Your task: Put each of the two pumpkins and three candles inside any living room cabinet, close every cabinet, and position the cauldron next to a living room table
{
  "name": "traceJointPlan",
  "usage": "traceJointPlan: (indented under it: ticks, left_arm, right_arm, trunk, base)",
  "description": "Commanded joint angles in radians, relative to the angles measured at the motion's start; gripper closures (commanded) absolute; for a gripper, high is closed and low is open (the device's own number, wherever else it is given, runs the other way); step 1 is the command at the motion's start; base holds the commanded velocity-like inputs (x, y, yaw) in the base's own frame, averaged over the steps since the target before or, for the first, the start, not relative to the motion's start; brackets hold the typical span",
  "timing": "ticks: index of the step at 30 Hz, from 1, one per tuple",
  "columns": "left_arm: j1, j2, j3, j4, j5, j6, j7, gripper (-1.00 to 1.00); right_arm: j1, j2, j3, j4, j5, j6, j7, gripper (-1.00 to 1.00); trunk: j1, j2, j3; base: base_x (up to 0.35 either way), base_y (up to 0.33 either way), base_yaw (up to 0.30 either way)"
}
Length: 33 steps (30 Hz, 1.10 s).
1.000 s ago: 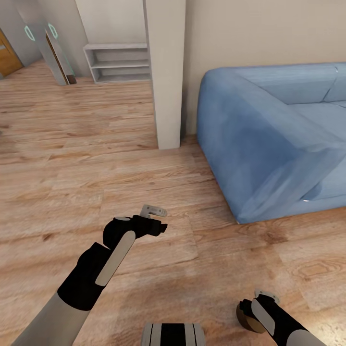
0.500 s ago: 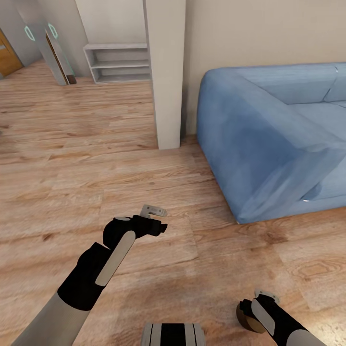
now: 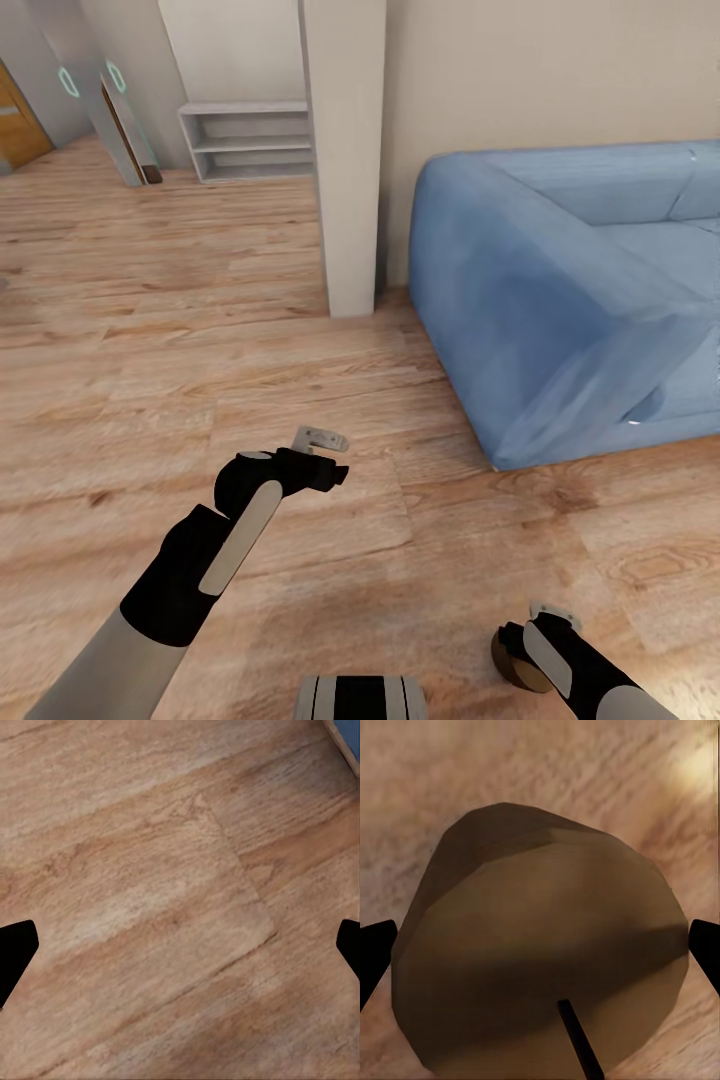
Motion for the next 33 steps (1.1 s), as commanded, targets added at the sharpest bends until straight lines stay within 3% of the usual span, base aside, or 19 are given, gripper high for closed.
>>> traceJointPlan:
  ticks: [1,11,26,33]
  left_arm:
    - [-0.001,0.001,-0.002,-0.001,0.009,0.002,0.011,-1.0]
    - [-0.001,0.0,0.003,0.001,0.009,0.002,0.014,-1.0]
    - [-0.001,0.0,0.004,0.002,0.007,0.002,0.015,-1.0]
    - [-0.001,0.0,0.003,0.004,0.008,0.002,0.015,-1.0]
  right_arm:
    - [0.0,-0.001,0.008,-0.002,-0.01,0.004,-0.008,1.0]
    - [0.0,-0.001,0.009,-0.002,-0.009,0.004,-0.008,1.0]
    - [0.0,-0.003,0.008,-0.016,-0.007,-0.006,0.043,1.0]
    - [0.0,-0.001,0.008,-0.056,-0.008,0.011,0.042,1.0]
  trunk:
    - [-0.001,0.0,0.003]
    - [-0.005,0.002,0.042]
    - [-0.012,0.006,0.1]
    - [-0.015,0.007,0.127]
  base:
    - [0.0,0.0,0.0]
    - [-0.031,0.0,0.0]
    - [-0.312,0.0,0.0]
    - [-0.063,0.0,0.0]
